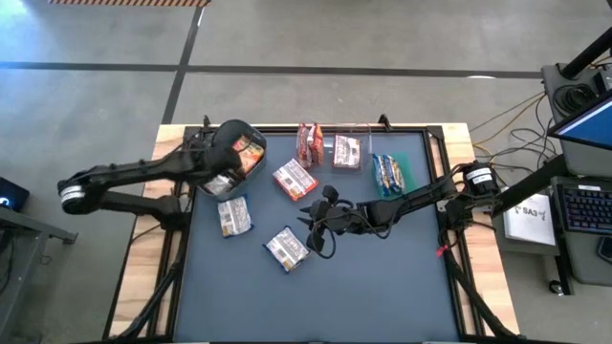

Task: Sort Maruchan noodles
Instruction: Put the blue noodle pack into the green bin

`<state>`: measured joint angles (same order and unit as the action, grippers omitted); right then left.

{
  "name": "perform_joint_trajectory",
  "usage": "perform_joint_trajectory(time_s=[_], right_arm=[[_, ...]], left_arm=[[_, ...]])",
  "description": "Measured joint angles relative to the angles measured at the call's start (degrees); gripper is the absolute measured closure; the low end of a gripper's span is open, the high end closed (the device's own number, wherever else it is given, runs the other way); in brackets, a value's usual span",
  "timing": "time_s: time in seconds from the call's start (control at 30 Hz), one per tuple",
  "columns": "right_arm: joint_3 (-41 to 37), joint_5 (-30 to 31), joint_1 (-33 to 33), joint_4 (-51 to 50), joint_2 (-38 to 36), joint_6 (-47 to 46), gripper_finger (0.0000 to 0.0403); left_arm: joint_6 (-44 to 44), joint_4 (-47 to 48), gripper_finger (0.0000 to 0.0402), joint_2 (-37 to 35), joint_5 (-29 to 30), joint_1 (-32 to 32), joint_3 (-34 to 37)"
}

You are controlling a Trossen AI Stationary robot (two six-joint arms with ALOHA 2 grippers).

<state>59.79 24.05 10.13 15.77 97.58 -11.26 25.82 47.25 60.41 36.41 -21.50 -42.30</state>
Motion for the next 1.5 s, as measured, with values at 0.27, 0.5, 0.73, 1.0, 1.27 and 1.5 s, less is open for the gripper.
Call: perform_joint_trajectory(time_s=[0.27, 0.5, 0.73, 1.0, 1.27, 1.5], right_arm=[[5.90, -2.64, -0.02, -11.26, -0.10, -6.31, 0.0296], [15.88, -13.78, 0.11, -39.32, -0.17, -20.61, 0.0302], [18.01, -24.98, 0.11, -45.46, 0.04, -30.61, 0.0307], [23.06, -24.97, 0.13, -45.35, 0.07, -33.16, 0.0322], [23.41, -22.22, 0.09, -42.44, 1.76, -32.55, 0.0324], [27.44, -26.61, 0.15, -40.25, 7.54, -27.27, 0.0324]], left_arm=[[-5.20, -10.50, 0.0401, -6.72, -0.16, 19.28, 0.07], [-16.02, -14.74, 0.0402, -7.22, -0.30, 33.81, 0.14], [-27.38, -17.80, 0.0402, -8.06, 0.67, 38.71, 0.46], [-33.19, -20.62, 0.0402, -8.38, 0.74, 38.69, 0.46], [-33.66, -20.03, 0.0402, -8.43, 0.74, 38.64, 0.46], [-33.34, -19.44, 0.0402, -8.59, 3.80, 38.65, 0.46]])
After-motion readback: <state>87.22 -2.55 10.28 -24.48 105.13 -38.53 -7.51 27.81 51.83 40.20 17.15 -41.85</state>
